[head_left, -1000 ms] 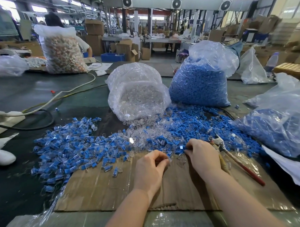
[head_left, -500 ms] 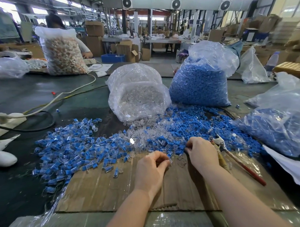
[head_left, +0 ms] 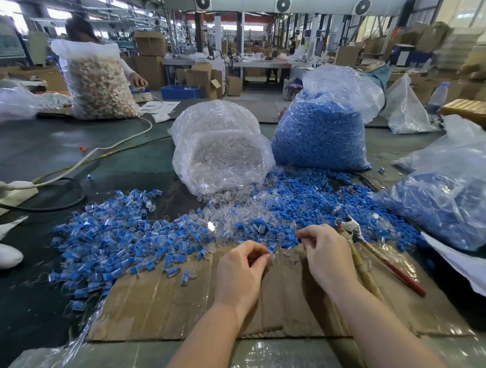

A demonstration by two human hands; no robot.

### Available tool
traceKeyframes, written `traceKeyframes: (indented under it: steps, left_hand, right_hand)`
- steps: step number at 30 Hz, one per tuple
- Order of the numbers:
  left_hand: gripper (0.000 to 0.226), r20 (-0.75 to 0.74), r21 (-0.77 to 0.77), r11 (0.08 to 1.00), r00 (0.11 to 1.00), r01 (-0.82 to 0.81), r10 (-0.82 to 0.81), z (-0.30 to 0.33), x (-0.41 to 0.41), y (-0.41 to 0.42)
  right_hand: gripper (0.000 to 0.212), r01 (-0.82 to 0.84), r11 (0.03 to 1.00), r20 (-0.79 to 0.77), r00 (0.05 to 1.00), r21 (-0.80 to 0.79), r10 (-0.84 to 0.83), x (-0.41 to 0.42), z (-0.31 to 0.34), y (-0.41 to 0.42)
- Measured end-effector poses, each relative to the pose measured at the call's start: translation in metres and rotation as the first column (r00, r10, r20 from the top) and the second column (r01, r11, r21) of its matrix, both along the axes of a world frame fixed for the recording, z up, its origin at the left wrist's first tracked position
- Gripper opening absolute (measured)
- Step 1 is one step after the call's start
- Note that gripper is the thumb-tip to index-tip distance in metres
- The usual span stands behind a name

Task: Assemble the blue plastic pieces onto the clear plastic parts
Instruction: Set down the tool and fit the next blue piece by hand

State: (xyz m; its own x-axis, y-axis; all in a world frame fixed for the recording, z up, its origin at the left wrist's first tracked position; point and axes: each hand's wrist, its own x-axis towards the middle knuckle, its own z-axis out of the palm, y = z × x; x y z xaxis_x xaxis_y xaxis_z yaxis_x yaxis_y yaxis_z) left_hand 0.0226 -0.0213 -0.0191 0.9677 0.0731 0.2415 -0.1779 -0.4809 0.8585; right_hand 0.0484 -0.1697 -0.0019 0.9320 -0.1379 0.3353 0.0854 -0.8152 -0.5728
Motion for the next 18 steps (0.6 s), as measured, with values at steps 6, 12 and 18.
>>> traceKeyframes:
  steps: [6,12,18]
  left_hand:
    - [0.014,-0.015,0.003,1.000,1.000,-0.001,0.001,0.000,-0.001,0.000]
    - [0.015,-0.021,0.015,1.000,1.000,-0.001,0.002,0.000,-0.001,0.000]
    - [0.015,-0.033,-0.006,1.000,0.999,0.001,-0.001,0.000,-0.001,0.000]
  right_hand:
    - [0.022,0.059,0.998,-0.002,0.998,-0.021,-0.059,-0.003,-0.002,-0.001]
    - [0.020,0.040,0.996,-0.127,0.991,-0.081,-0.050,0.008,0.001,0.000]
    - [0.014,0.070,0.990,-0.202,0.975,-0.121,-0.093,0.018,0.005,0.006]
